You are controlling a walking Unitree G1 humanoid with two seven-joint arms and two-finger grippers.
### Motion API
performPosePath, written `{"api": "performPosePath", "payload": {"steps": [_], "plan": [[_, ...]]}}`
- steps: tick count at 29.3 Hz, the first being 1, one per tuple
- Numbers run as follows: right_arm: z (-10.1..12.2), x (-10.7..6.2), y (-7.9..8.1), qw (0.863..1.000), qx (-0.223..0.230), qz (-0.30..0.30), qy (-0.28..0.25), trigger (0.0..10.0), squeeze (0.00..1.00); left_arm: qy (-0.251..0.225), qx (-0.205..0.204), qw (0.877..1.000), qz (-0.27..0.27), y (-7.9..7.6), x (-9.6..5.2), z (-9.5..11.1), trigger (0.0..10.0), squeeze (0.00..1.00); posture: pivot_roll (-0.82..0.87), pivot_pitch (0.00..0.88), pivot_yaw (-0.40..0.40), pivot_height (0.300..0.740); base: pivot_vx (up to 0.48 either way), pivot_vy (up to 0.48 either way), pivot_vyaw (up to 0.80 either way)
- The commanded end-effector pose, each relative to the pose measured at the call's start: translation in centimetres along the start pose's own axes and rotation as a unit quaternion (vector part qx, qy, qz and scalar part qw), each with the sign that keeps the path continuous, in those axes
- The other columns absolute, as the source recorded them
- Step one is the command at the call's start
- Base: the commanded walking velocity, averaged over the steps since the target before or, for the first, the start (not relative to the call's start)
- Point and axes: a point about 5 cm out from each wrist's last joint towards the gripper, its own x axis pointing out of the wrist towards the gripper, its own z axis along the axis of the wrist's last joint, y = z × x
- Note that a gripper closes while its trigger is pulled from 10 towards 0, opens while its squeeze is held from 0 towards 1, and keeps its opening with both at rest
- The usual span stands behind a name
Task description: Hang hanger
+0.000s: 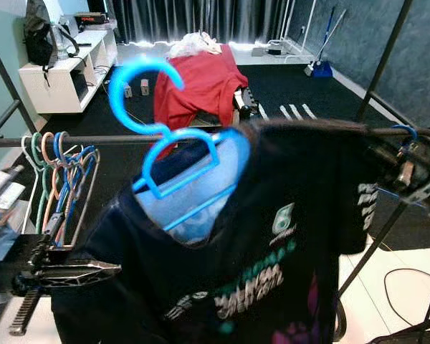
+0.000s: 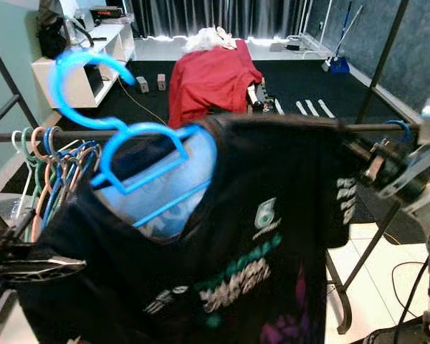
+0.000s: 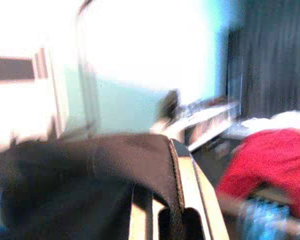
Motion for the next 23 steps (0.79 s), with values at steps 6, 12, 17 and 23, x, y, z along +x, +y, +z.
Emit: {"api": "performPosePath", "payload": {"steps": [6, 12, 17, 23], "plan": [[3.2, -1.8, -4.9, 0.971, 0.011, -0.215, -0.104, 0.0, 0.0, 0.061, 0.056, 0.997, -0.002, -0.5, -1.5, 1.8, 10.0, 0.0, -0.07, 0.022, -0.017, 0.74, 0.0, 0.0, 0.0], [0.3, -2.3, -5.8, 0.962, 0.011, -0.271, -0.017, 0.0, 0.0, -0.085, 0.095, 0.992, -0.022, -1.0, -1.3, 5.0, 10.0, 0.0, -0.07, 0.022, -0.018, 0.74, 0.0, 0.0, 0.0], [-4.5, -1.9, -4.9, 0.956, 0.032, -0.278, 0.09, 0.0, 0.0, -0.215, 0.142, 0.964, -0.058, -1.6, -0.3, 7.4, 10.0, 0.0, -0.07, 0.023, -0.021, 0.74, 0.0, 0.0, 0.0], [-7.6, -0.3, -3.1, 0.958, 0.065, -0.252, 0.124, 0.0, 0.0, -0.246, 0.136, 0.955, -0.09, -1.8, 0.8, 7.3, 10.0, 0.0, -0.07, 0.023, -0.021, 0.74, 0.0, 0.0, 0.0]]}}
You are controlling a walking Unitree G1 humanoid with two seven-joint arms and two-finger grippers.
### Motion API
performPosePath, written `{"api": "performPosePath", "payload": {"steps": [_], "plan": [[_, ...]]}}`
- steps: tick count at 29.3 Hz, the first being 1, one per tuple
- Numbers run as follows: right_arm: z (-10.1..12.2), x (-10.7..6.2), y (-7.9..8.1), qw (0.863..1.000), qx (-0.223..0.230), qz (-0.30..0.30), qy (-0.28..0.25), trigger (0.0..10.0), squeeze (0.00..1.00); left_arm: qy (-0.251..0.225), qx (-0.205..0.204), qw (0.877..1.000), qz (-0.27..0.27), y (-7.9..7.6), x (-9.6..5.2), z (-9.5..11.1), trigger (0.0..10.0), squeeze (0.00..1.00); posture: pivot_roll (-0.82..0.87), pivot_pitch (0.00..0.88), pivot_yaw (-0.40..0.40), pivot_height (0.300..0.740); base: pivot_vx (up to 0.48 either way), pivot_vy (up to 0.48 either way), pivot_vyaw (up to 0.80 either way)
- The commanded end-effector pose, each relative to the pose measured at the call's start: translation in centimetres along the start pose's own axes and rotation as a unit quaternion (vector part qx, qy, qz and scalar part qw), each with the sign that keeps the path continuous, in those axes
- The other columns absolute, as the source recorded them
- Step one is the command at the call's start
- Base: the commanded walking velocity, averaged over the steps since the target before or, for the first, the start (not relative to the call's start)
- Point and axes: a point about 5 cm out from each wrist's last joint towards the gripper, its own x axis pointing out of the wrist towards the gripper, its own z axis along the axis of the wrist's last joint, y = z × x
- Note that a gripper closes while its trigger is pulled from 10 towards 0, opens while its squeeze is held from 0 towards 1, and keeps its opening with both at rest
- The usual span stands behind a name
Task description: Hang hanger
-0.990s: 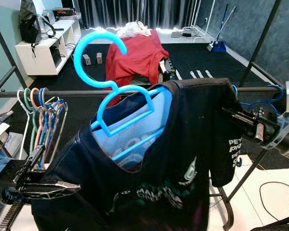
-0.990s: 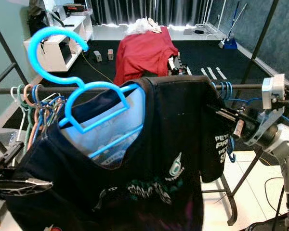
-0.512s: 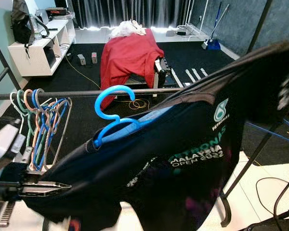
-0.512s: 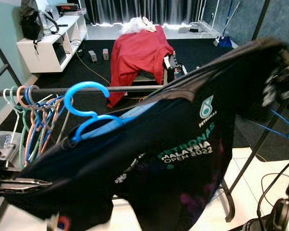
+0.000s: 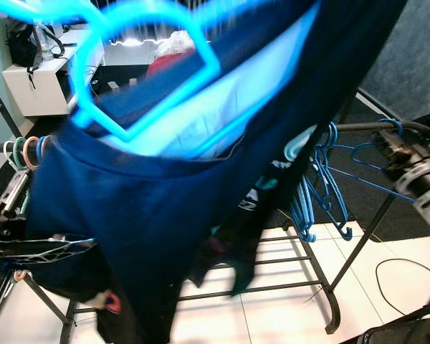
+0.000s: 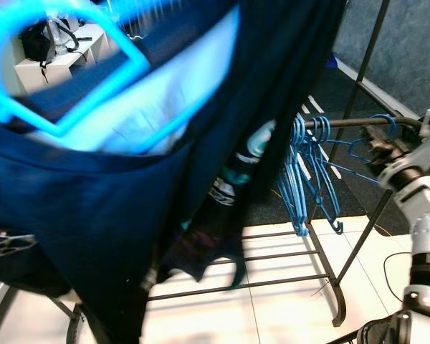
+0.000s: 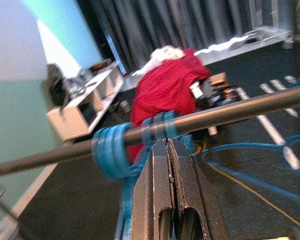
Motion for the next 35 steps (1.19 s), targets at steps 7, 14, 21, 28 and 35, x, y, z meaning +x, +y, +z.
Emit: {"api": "performPosePath", "payload": {"steps": [7, 14, 21, 28, 35], "plan": [[2.0, -0.2, 4.1, 0.983, 0.032, 0.154, -0.097, 10.0, 0.0, 0.171, -0.049, 0.981, 0.077, 1.0, -0.6, -5.9, 10.0, 0.0, -0.07, 0.024, -0.019, 0.74, 0.0, 0.0, 0.0], [4.0, -1.7, 4.9, 0.965, 0.021, 0.228, -0.127, 10.0, 0.41, 0.262, 0.006, 0.95, 0.172, 3.1, -2.3, -7.7, 10.0, 0.0, -0.07, 0.026, -0.02, 0.74, 0.0, 0.0, 0.0], [4.4, -5.3, 5.1, 0.928, -0.104, 0.357, 0.009, 10.0, 1.0, 0.262, 0.038, 0.95, 0.167, 4.5, -2.5, -6.8, 10.0, 0.0, -0.08, 0.023, -0.012, 0.74, 0.0, 0.0, 0.0], [3.3, -5.6, 8.0, 0.882, -0.163, 0.432, 0.089, 10.0, 1.0, 0.281, 0.013, 0.957, 0.063, 3.4, -0.7, -7.2, 10.0, 0.0, -0.08, 0.024, -0.005, 0.74, 0.0, 0.0, 0.0], [5.7, -3.8, 12.7, 0.829, -0.251, 0.497, 0.046, 10.0, 0.0, 0.32, 0.004, 0.947, -0.029, 2.8, 0.5, -7.4, 10.0, 0.0, -0.07, 0.011, -0.003, 0.74, 0.0, 0.0, 0.0]]}}
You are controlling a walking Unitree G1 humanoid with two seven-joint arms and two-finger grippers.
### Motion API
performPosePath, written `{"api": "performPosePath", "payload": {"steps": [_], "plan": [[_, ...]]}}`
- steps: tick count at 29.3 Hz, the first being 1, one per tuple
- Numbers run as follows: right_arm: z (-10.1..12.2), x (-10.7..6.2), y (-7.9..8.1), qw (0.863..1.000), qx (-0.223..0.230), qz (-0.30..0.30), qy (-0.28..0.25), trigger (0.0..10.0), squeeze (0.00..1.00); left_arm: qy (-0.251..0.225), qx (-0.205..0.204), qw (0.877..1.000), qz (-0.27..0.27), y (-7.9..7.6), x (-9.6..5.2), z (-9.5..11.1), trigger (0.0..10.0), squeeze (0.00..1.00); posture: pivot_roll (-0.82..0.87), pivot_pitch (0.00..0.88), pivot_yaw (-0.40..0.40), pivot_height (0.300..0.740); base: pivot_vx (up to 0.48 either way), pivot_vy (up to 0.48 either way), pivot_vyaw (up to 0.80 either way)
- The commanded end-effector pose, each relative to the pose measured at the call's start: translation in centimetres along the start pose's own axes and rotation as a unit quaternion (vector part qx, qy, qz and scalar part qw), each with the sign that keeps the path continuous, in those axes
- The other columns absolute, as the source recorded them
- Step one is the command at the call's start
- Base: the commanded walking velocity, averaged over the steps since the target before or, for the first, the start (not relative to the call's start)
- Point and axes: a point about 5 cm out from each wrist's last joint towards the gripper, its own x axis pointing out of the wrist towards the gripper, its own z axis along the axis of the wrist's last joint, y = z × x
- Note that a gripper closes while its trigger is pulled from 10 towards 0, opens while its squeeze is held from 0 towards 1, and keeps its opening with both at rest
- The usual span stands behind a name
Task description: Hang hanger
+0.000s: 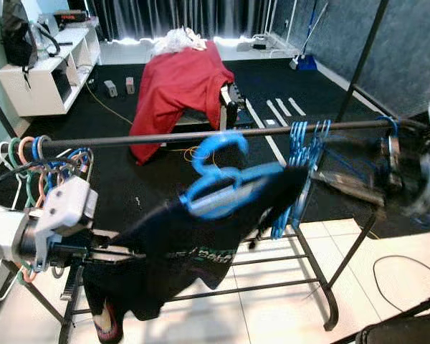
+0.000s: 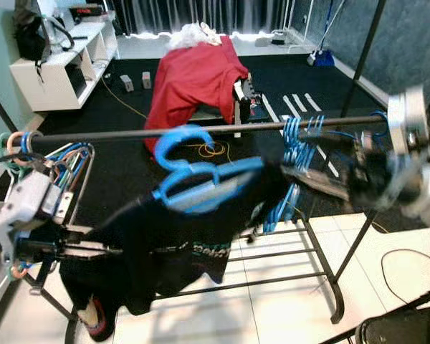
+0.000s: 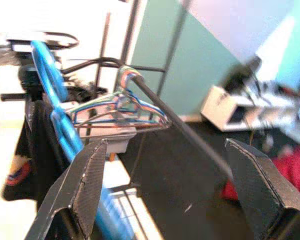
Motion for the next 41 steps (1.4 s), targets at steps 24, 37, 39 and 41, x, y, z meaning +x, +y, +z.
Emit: {"api": "performPosePath", "payload": {"steps": [24, 37, 39, 41], "plan": [[-4.5, 3.6, 5.0, 0.977, 0.111, 0.175, 0.05, 10.0, 0.0, 0.015, 0.019, 0.998, -0.062, -0.3, 1.6, 1.0, 10.0, 0.0, -0.07, 0.011, -0.001, 0.74, 0.0, 0.0, 0.0], [-4.6, 5.4, 4.0, 0.986, 0.098, 0.132, 0.021, 0.0, 0.0, 0.005, 0.023, 0.998, -0.064, -0.2, 1.9, 1.3, 10.0, 0.0, -0.07, 0.015, -0.003, 0.74, 0.0, 0.0, 0.0], [-4.6, 5.4, 4.1, 0.985, 0.1, 0.137, 0.022, 0.0, 0.0, 0.003, 0.024, 0.998, -0.063, -0.2, 1.9, 1.3, 10.0, 0.0, -0.07, 0.016, -0.004, 0.74, 0.0, 0.0, 0.0], [-4.8, 5.2, 4.5, 0.983, 0.107, 0.148, 0.027, 0.0, 0.0, 0.002, 0.026, 0.998, -0.061, -0.2, 1.9, 1.3, 10.0, 0.0, -0.07, 0.016, -0.004, 0.74, 0.0, 0.0, 0.0]]}}
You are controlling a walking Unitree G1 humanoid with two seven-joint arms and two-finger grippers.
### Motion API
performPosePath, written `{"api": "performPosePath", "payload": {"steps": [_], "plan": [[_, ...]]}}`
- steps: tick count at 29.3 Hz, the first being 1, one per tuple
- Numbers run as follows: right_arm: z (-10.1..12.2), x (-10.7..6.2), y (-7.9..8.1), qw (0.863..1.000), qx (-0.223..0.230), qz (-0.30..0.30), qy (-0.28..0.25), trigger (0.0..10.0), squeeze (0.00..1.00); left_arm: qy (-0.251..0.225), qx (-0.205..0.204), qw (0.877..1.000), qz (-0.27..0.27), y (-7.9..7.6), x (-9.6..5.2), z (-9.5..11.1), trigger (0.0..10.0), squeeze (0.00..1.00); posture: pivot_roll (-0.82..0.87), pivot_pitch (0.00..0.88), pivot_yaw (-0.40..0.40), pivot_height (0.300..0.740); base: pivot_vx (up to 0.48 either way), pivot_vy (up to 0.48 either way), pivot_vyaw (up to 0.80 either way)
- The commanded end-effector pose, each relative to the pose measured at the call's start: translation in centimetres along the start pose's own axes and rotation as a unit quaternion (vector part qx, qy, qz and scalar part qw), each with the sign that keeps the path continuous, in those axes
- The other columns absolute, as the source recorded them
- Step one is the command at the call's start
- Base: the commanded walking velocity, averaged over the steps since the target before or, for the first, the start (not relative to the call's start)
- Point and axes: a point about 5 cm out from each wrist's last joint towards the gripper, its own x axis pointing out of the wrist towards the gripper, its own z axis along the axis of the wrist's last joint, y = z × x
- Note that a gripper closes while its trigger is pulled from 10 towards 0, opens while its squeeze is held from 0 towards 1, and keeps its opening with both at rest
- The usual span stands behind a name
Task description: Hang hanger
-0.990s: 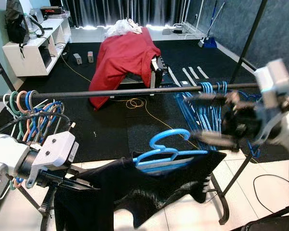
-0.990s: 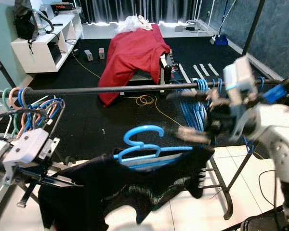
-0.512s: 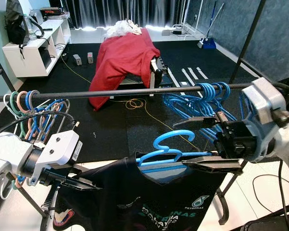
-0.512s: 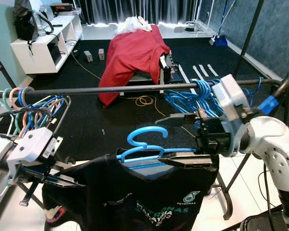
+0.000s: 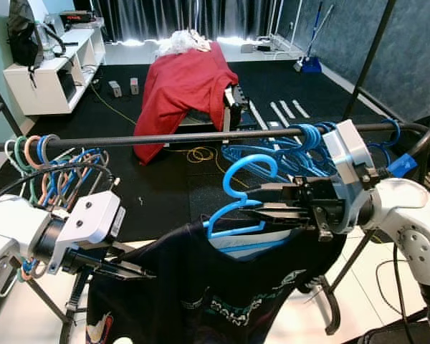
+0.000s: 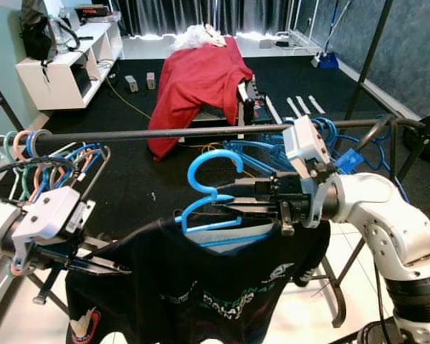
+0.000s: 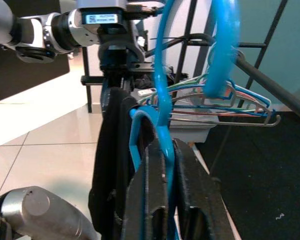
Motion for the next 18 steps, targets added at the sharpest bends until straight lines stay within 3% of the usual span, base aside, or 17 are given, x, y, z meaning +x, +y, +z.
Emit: {"api": "performPosePath", "payload": {"steps": [1, 9, 12, 13, 14, 15, 18], "plan": [[-0.1, 0.0, 0.0, 1.0, 0.004, -0.004, 0.003, 0.0, 0.0, -0.02, 0.015, 1.0, -0.014, -0.1, 0.5, 0.5, 10.0, 0.0, -0.07, 0.016, -0.004, 0.74, 0.0, 0.0, 0.0], [-0.7, -0.2, 0.8, 0.999, 0.034, 0.026, 0.01, 0.0, 0.0, -0.02, 0.021, 1.0, -0.011, 0.2, 0.5, 0.6, 10.0, 0.0, -0.08, 0.018, -0.002, 0.74, 0.0, 0.0, 0.0], [-0.2, -0.6, 0.8, 0.998, 0.043, 0.03, -0.017, 0.0, 0.0, -0.024, 0.019, 1.0, 0.001, 0.7, 0.7, 0.5, 10.0, 0.0, -0.08, 0.018, -0.001, 0.74, 0.0, 0.0, 0.0], [0.0, -0.7, 0.6, 0.998, 0.043, 0.025, -0.026, 0.0, 0.0, -0.025, 0.015, 1.0, 0.007, 0.8, 0.7, 0.5, 10.0, 0.48, -0.08, 0.018, -0.001, 0.74, 0.0, 0.0, 0.0], [0.0, -0.7, 0.6, 0.998, 0.043, 0.025, -0.026, 0.0, 0.0, -0.025, 0.015, 1.0, 0.007, 0.8, 0.7, 0.5, 10.0, 0.48, -0.08, 0.018, -0.001, 0.74, 0.0, 0.0, 0.0], [0.4, -1.1, -0.1, 0.998, 0.033, -0.004, -0.047, 0.0, 0.0, -0.056, -0.02, 0.998, 0.017, 1.3, 0.8, 0.7, 10.0, 1.0, -0.08, 0.018, -0.001, 0.74, 0.0, 0.0, 0.0], [0.6, -1.3, -0.4, 0.998, 0.025, -0.019, -0.054, 0.0, 0.0, -0.073, -0.03, 0.997, 0.02, 1.3, 0.7, 0.8, 10.0, 1.0, -0.08, 0.019, 0.002, 0.74, 0.0, 0.0, 0.0]]}}
